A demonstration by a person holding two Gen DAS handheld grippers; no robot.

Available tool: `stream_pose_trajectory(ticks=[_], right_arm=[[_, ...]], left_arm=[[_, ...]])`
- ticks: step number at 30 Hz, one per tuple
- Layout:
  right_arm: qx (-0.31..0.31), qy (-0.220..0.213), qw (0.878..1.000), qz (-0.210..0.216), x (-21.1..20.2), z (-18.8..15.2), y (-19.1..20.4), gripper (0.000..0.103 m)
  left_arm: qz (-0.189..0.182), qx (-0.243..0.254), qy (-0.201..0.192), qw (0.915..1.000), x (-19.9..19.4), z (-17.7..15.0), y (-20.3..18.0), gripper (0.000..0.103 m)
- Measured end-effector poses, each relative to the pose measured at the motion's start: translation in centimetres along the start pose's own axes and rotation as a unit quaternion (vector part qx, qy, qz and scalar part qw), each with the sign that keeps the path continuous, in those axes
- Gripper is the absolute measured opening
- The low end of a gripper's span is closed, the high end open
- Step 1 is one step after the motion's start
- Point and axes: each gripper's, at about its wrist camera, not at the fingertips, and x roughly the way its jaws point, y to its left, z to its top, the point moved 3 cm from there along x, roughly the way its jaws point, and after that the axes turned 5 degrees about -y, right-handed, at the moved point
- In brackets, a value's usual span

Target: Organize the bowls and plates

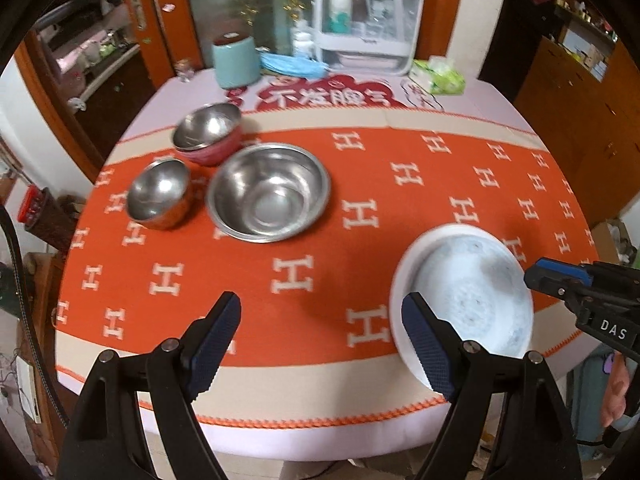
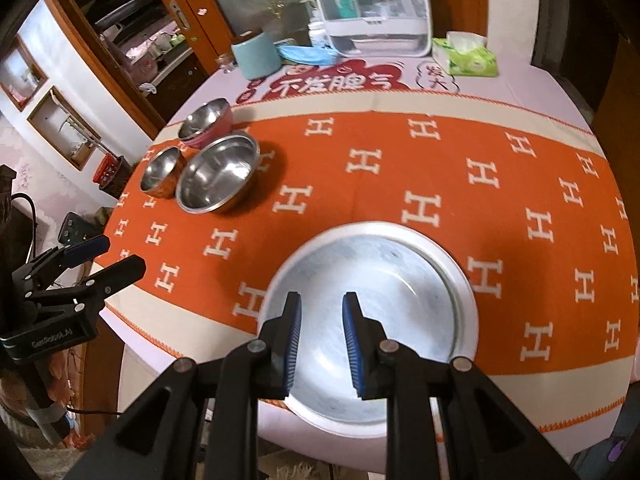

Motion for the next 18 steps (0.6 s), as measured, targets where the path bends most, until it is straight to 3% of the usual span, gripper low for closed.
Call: stream_pose_trajectory(ticks=[7, 18], right_arm=[[0.011, -0.002, 1.000, 0.005, 1.3, 2.5, 2.4, 0.021], [0.049, -0.017, 0.999, -0.010, 3.7, 7.1, 5.3, 0.021]], left_arm=[[0.012, 0.001, -0.008, 0.9999, 0.4, 1.5, 3.3, 0.082], [-0.002, 0.008, -0.005, 1.0000, 3.9, 4.3, 8.1, 0.082]])
